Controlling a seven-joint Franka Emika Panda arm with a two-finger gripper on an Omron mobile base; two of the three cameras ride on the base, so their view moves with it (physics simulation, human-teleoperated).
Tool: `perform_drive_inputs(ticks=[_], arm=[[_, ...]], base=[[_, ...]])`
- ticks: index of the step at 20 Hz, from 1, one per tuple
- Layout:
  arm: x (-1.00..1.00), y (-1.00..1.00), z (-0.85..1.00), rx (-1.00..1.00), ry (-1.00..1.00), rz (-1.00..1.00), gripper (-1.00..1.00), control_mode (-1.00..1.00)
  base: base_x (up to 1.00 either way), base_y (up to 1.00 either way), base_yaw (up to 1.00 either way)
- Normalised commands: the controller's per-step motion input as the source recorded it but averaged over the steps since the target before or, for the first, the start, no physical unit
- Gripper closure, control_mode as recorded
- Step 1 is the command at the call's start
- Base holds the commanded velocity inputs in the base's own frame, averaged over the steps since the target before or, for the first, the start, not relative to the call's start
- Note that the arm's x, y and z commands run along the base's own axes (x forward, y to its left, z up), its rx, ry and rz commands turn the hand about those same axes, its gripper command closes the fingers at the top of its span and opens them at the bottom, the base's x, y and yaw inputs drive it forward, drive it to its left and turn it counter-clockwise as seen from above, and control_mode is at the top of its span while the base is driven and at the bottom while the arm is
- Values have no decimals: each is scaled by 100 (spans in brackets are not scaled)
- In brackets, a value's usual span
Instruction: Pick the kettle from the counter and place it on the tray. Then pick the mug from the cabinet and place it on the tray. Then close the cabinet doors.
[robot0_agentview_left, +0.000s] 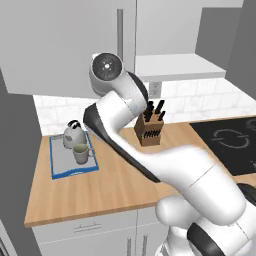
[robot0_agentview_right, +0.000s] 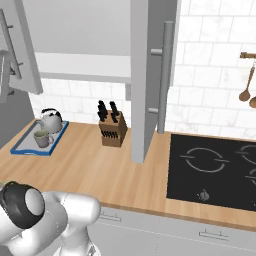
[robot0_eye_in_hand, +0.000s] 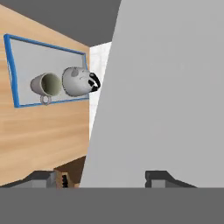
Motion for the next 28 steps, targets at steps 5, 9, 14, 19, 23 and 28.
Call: perform_drive_inputs(ticks=[5, 9, 14, 19, 23, 28], arm=[[95, -12, -29, 0, 7, 0, -100, -100], [93, -6, -27, 0, 2, 0, -100, -100], [57, 0, -11, 0, 0, 0, -100, -100], [57, 0, -33, 0, 1, 0, -100, -100], [30, 5, -42, 0, 0, 0, -100, -100], [-32, 0, -5, 0, 0, 7, -100, -100]], base=[[0, 0, 0], [0, 0, 0], [0, 0, 0], [0, 0, 0], [0, 0, 0], [0, 0, 0]])
